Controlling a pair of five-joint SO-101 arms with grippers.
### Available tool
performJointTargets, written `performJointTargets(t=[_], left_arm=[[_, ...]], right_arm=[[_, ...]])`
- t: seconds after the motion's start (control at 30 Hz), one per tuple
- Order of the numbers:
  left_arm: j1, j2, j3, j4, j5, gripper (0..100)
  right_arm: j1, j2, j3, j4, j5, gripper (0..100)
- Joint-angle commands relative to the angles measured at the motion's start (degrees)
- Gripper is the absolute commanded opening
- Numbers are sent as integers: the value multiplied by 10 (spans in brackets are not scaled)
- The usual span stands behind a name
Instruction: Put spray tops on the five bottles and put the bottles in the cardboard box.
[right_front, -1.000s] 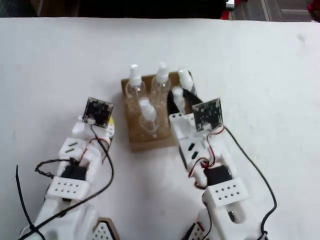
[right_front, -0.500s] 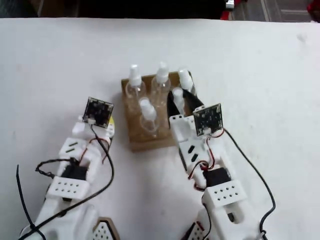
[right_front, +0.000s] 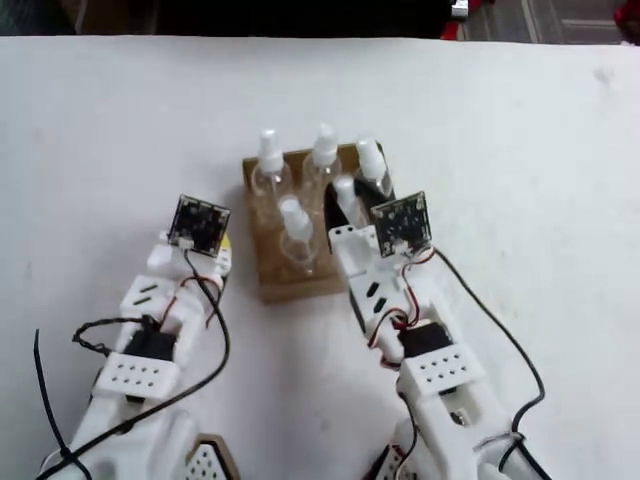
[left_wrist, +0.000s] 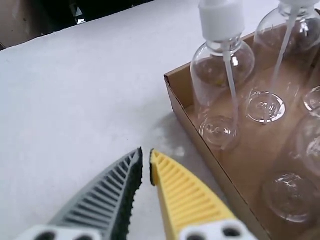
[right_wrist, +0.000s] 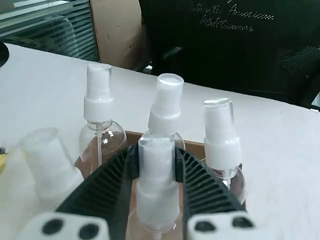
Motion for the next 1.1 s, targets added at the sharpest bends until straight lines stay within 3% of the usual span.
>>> performJointTargets(t=[0.0, 0.3, 0.8, 0.97, 1.07], left_arm=[[7, -4, -2, -18, -7, 35], [6, -4, -2, -18, -7, 35], [6, -4, -2, -18, -7, 35], [6, -4, -2, -18, -7, 35], [6, -4, -2, -18, -7, 35]], right_arm=[[7, 12, -12, -6, 1, 15], [29, 7, 55, -96, 2, 16], [23, 7, 61, -100, 4, 20], [17, 6, 58, -100, 5, 152], [17, 6, 57, -100, 5, 180]])
